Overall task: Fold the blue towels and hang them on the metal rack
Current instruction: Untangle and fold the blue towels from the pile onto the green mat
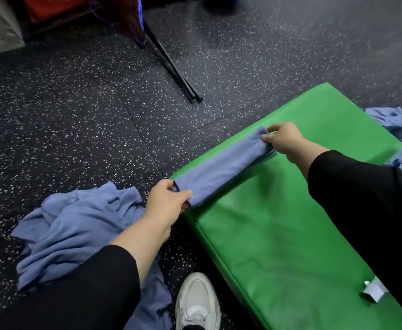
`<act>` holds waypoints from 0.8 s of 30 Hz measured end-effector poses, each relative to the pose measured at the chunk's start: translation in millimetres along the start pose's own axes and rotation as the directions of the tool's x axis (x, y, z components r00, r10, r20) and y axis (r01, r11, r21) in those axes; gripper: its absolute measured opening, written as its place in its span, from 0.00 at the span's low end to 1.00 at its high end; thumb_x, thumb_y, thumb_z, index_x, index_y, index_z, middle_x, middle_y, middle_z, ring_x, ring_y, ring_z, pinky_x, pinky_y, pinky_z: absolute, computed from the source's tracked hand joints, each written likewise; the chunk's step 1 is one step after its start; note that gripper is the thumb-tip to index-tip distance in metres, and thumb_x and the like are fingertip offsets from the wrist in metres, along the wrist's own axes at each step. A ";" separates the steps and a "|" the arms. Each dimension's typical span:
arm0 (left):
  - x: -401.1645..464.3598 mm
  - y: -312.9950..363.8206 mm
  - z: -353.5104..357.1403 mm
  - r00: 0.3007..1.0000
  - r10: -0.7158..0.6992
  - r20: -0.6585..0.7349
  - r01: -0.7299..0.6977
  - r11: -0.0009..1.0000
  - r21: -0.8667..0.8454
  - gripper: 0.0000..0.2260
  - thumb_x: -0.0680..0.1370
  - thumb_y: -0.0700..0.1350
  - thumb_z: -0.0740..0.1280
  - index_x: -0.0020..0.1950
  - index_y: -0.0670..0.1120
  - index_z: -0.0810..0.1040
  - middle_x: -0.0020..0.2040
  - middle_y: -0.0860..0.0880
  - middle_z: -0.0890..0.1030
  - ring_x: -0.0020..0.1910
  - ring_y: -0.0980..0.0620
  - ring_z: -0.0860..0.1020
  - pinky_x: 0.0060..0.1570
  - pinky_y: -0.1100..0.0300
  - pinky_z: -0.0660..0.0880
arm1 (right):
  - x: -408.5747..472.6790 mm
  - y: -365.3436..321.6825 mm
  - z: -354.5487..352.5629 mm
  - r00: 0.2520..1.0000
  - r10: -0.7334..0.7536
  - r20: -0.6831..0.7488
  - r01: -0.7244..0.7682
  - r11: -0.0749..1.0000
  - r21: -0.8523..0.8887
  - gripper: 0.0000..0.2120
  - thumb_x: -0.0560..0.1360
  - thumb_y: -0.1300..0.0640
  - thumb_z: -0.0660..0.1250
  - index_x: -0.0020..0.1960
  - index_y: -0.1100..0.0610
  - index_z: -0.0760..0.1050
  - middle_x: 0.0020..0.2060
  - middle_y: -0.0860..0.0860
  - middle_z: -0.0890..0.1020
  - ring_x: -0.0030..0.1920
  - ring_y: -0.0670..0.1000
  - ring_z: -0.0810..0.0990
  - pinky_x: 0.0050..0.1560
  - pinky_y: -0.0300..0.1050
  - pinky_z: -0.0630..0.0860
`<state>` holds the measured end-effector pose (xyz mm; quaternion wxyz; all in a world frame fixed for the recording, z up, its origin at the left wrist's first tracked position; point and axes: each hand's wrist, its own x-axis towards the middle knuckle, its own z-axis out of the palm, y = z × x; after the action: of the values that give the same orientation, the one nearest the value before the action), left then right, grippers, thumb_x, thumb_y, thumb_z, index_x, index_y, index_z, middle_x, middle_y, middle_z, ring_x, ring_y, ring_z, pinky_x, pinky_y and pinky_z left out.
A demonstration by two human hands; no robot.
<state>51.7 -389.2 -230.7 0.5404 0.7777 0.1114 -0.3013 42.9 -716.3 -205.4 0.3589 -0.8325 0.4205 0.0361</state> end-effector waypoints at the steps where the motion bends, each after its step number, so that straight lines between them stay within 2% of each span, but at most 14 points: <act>1: 2.6 -1.7 0.1 0.998 0.018 -0.065 -0.011 0.994 0.106 0.14 0.73 0.47 0.77 0.53 0.49 0.76 0.51 0.44 0.81 0.44 0.46 0.79 0.46 0.51 0.79 | 2.3 -0.6 2.6 1.000 0.008 0.000 -0.008 0.999 -0.049 0.21 0.77 0.53 0.72 0.67 0.61 0.77 0.57 0.59 0.82 0.56 0.57 0.80 0.54 0.46 0.74; 3: 2.0 -2.2 -2.2 0.966 0.118 -0.229 -0.034 0.940 0.340 0.21 0.74 0.54 0.75 0.63 0.50 0.73 0.60 0.44 0.76 0.55 0.43 0.78 0.54 0.50 0.75 | 1.0 -1.6 8.1 0.990 -0.055 -0.130 0.018 0.963 -0.268 0.24 0.77 0.47 0.72 0.68 0.57 0.76 0.62 0.59 0.79 0.62 0.60 0.78 0.61 0.53 0.74; 5: -4.3 -0.3 -5.4 0.909 0.321 -0.265 -0.166 0.864 0.476 0.22 0.78 0.54 0.70 0.69 0.50 0.71 0.67 0.44 0.71 0.62 0.42 0.74 0.60 0.49 0.71 | -11.6 -3.3 16.4 0.926 -0.229 -0.301 0.105 0.920 -0.378 0.21 0.78 0.46 0.68 0.68 0.54 0.75 0.65 0.57 0.75 0.65 0.61 0.73 0.62 0.57 0.71; 7: -11.3 1.5 -3.9 0.836 0.533 -0.132 -0.332 0.682 0.652 0.21 0.80 0.53 0.67 0.72 0.49 0.71 0.70 0.44 0.70 0.68 0.41 0.71 0.65 0.46 0.69 | -32.1 -7.3 31.3 0.856 -0.422 -0.300 0.291 0.872 -0.394 0.18 0.79 0.48 0.66 0.67 0.55 0.76 0.65 0.56 0.75 0.65 0.61 0.73 0.61 0.58 0.70; 9: -14.9 0.1 3.4 0.766 0.631 0.120 -0.449 0.392 0.803 0.23 0.80 0.55 0.65 0.74 0.49 0.70 0.75 0.45 0.69 0.72 0.42 0.68 0.69 0.44 0.65 | -49.7 -4.7 53.7 0.830 -0.527 -0.181 0.416 0.802 -0.428 0.20 0.79 0.48 0.65 0.68 0.56 0.76 0.68 0.57 0.76 0.66 0.60 0.74 0.64 0.59 0.70; 11: -17.1 -2.8 11.3 0.748 0.567 0.346 -0.512 0.162 0.844 0.28 0.81 0.59 0.62 0.78 0.48 0.65 0.80 0.45 0.63 0.78 0.44 0.62 0.75 0.42 0.59 | -62.7 -1.0 76.7 0.871 -0.490 -0.030 0.414 0.767 -0.491 0.27 0.80 0.44 0.63 0.74 0.57 0.70 0.74 0.58 0.70 0.73 0.59 0.69 0.71 0.61 0.65; 14: -16.2 -10.0 14.4 0.779 0.362 0.512 -0.546 -0.011 0.838 0.33 0.83 0.62 0.54 0.83 0.47 0.52 0.84 0.45 0.49 0.83 0.46 0.48 0.78 0.38 0.46 | -70.8 5.9 94.1 0.940 -0.323 0.112 0.329 0.762 -0.557 0.37 0.81 0.35 0.54 0.81 0.56 0.54 0.82 0.53 0.53 0.81 0.55 0.51 0.77 0.65 0.51; 17: -11.5 -8.5 8.1 0.796 0.269 0.543 -0.551 -0.052 0.833 0.33 0.84 0.63 0.51 0.84 0.49 0.47 0.84 0.47 0.43 0.83 0.48 0.45 0.78 0.36 0.42 | -68.9 5.6 90.5 0.949 -0.282 0.138 0.308 0.743 -0.595 0.40 0.80 0.32 0.49 0.82 0.55 0.47 0.82 0.50 0.48 0.82 0.52 0.46 0.78 0.66 0.46; 20: -13.7 -2.6 -0.6 0.790 0.243 0.563 -0.574 -0.029 0.818 0.30 0.84 0.63 0.50 0.83 0.50 0.52 0.84 0.48 0.46 0.83 0.49 0.46 0.78 0.37 0.43 | -73.3 4.2 86.8 0.951 -0.273 0.143 0.300 0.710 -0.638 0.40 0.80 0.32 0.49 0.82 0.55 0.49 0.82 0.51 0.49 0.82 0.52 0.47 0.77 0.68 0.45; 22: -18.6 1.5 -7.7 0.772 0.310 0.555 -0.593 0.035 0.805 0.26 0.85 0.61 0.51 0.80 0.50 0.62 0.83 0.48 0.56 0.82 0.49 0.52 0.79 0.41 0.48 | -79.7 0.0 82.6 0.936 -0.331 0.117 0.325 0.689 -0.648 0.38 0.81 0.34 0.52 0.81 0.56 0.51 0.82 0.54 0.50 0.82 0.54 0.49 0.77 0.70 0.45; 24: -24.5 3.5 -26.9 0.764 0.428 0.483 -0.581 0.133 0.803 0.20 0.85 0.58 0.54 0.70 0.49 0.74 0.74 0.49 0.72 0.76 0.49 0.66 0.74 0.47 0.61 | -90.3 -17.1 83.2 0.880 -0.464 0.100 0.423 0.670 -0.610 0.35 0.81 0.37 0.57 0.80 0.56 0.56 0.82 0.55 0.53 0.81 0.55 0.51 0.76 0.68 0.45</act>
<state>43.4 -362.4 -207.3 0.0738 0.9058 -0.3855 -0.1597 17.3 -596.5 -224.6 0.0520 -0.9804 0.1816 0.0563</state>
